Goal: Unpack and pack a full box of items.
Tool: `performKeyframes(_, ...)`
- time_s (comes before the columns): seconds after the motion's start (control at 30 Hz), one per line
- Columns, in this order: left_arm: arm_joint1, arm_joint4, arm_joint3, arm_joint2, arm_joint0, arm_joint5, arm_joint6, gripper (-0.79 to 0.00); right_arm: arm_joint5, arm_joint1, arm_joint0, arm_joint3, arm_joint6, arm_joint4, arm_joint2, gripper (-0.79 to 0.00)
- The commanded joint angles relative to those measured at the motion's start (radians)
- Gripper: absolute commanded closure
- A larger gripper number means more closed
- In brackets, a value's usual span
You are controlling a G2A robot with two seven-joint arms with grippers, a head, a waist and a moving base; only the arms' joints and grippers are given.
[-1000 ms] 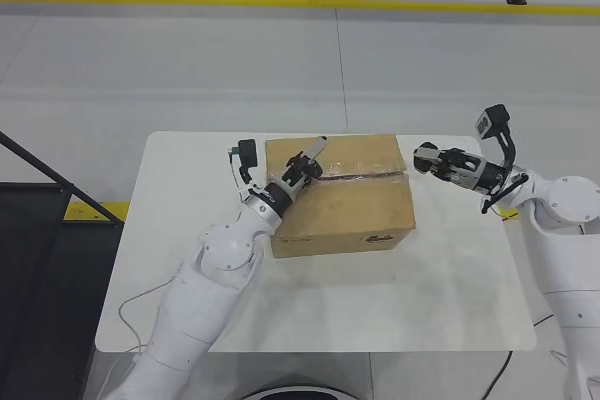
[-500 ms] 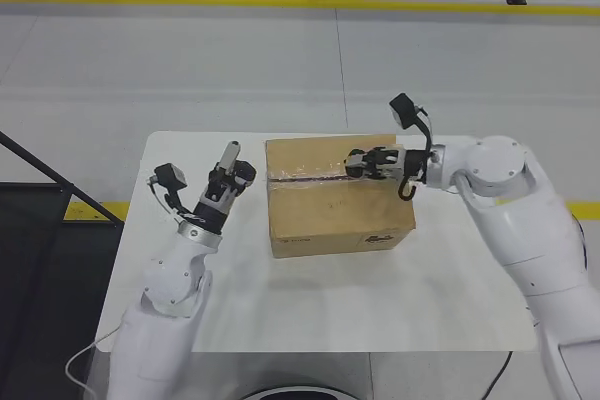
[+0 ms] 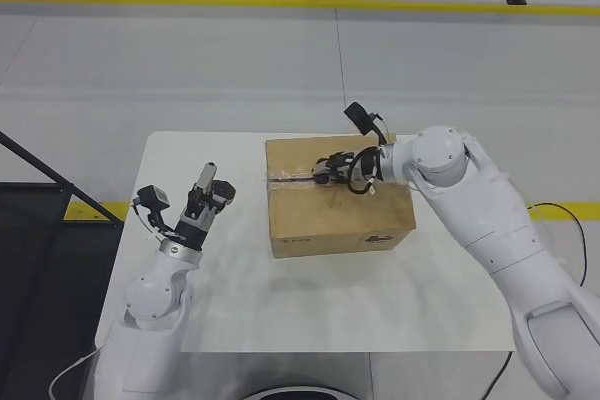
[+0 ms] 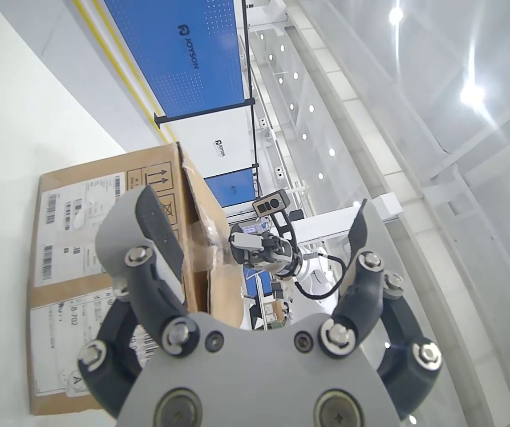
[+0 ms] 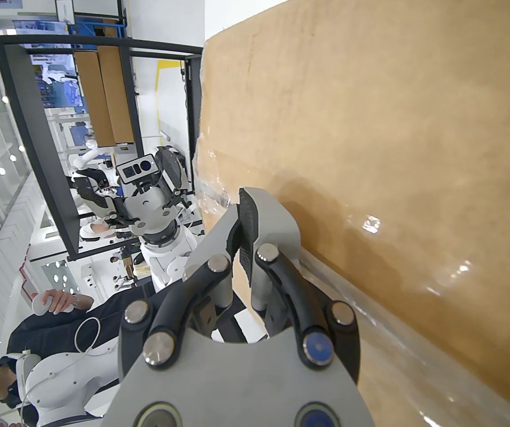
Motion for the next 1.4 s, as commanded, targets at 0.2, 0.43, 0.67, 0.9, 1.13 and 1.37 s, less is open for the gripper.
performKeyframes(0.2, 0.007, -0.013, 0.000, -0.014, 0.008, -0.004, -0.032, -0.785, -0.017, 0.000, -0.013, 0.032, 0.012, -0.011, 0.022, 0.000)
performKeyframes(0.43, 0.013, -0.013, -0.006, -0.016, 0.007, -0.001, -0.050, -0.785, -0.005, 0.039, -0.066, -0.026, 0.008, -0.041, 0.105, 0.000)
performKeyframes(0.67, 0.017, -0.019, -0.009, -0.018, 0.002, 0.002, -0.058, -0.785, 0.025, 0.083, -0.129, -0.083, 0.023, -0.078, 0.196, 0.000)
performKeyframes(0.9, 0.021, -0.025, -0.008, -0.019, -0.003, 0.005, -0.065, -0.785, 0.061, 0.120, -0.180, -0.109, 0.013, -0.096, 0.293, 0.000)
performKeyframes(1.13, 0.026, -0.027, -0.009, -0.022, -0.003, 0.007, -0.066, -0.785, 0.058, 0.151, -0.220, -0.105, 0.035, -0.078, 0.390, 0.000)
performKeyframes(1.37, 0.029, -0.030, -0.010, -0.021, -0.003, 0.008, -0.067, -0.785, 0.051, 0.177, -0.255, -0.095, 0.054, -0.067, 0.466, 0.000)
